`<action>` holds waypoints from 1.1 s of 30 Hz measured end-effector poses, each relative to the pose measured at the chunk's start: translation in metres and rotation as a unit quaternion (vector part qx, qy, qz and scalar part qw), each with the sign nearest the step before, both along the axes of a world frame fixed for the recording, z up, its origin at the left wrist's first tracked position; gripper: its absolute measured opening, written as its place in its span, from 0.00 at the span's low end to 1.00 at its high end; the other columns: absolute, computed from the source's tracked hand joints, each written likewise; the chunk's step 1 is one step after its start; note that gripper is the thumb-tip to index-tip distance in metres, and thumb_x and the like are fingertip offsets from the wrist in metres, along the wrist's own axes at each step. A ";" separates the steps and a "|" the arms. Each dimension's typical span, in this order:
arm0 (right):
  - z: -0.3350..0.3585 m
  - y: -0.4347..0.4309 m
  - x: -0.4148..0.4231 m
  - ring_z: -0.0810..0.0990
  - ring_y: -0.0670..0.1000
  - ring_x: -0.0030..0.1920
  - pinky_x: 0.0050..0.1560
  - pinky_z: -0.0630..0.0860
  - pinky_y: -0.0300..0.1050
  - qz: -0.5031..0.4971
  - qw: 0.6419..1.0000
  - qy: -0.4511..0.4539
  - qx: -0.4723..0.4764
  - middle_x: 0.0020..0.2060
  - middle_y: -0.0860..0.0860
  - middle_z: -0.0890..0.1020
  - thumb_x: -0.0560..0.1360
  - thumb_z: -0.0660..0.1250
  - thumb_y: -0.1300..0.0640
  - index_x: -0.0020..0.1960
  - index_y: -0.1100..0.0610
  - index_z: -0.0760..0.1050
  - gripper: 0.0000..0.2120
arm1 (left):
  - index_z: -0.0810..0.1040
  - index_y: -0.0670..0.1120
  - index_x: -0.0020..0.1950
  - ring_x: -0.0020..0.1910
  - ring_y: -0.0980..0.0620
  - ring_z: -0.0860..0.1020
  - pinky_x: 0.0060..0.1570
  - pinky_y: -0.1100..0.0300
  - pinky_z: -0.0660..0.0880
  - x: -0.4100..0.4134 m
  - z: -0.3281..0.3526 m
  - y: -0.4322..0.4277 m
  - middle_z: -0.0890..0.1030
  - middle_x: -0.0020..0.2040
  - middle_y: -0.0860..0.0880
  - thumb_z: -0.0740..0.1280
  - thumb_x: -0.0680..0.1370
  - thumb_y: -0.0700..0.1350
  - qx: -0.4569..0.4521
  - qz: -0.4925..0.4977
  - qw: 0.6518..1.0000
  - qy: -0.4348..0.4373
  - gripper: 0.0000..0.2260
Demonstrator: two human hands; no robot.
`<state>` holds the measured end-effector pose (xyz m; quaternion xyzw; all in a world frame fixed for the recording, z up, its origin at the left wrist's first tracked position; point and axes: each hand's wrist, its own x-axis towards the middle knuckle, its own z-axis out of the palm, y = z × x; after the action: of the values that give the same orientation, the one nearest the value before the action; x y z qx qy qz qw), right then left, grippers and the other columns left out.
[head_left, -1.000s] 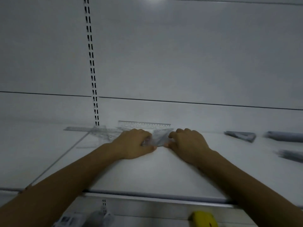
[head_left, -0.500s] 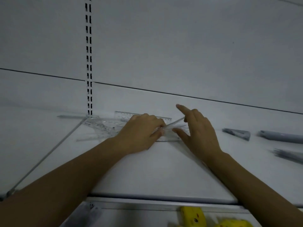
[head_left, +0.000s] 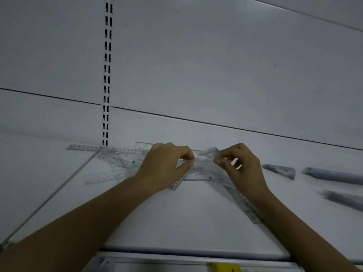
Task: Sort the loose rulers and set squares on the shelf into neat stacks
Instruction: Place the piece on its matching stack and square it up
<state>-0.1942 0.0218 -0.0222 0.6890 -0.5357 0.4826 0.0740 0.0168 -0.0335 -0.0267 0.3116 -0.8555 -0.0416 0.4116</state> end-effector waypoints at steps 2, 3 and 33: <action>-0.001 0.000 -0.001 0.75 0.42 0.43 0.38 0.69 0.29 0.011 1.000 -0.012 0.020 0.42 0.45 0.78 0.71 0.73 0.57 0.40 0.44 0.77 0.08 | 0.79 0.53 0.46 0.44 0.58 0.78 0.47 0.59 0.72 -0.001 0.000 0.002 0.82 0.42 0.57 0.68 0.76 0.48 0.000 0.013 1.000 0.005 0.02; -0.001 0.000 -0.001 0.76 0.42 0.43 0.38 0.69 0.29 0.019 0.999 -0.016 0.028 0.42 0.45 0.78 0.71 0.73 0.56 0.40 0.45 0.78 0.07 | 0.79 0.53 0.46 0.44 0.58 0.77 0.46 0.59 0.72 0.000 0.001 0.003 0.81 0.42 0.57 0.67 0.76 0.48 0.001 0.018 1.000 0.018 0.01; 0.006 0.005 0.004 0.67 0.44 0.28 0.29 0.66 0.37 0.073 0.963 -0.196 0.171 0.29 0.50 0.71 0.82 0.54 0.55 0.53 0.50 0.75 0.11 | 0.76 0.52 0.54 0.43 0.54 0.79 0.40 0.73 0.73 0.007 0.020 0.000 0.78 0.53 0.53 0.65 0.77 0.36 0.127 0.021 0.946 0.299 0.12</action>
<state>-0.1904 0.0266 -0.0165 0.6204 -0.5626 0.5134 -0.1870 0.0238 -0.0335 -0.0066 0.3521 -0.6740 -0.2323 0.6064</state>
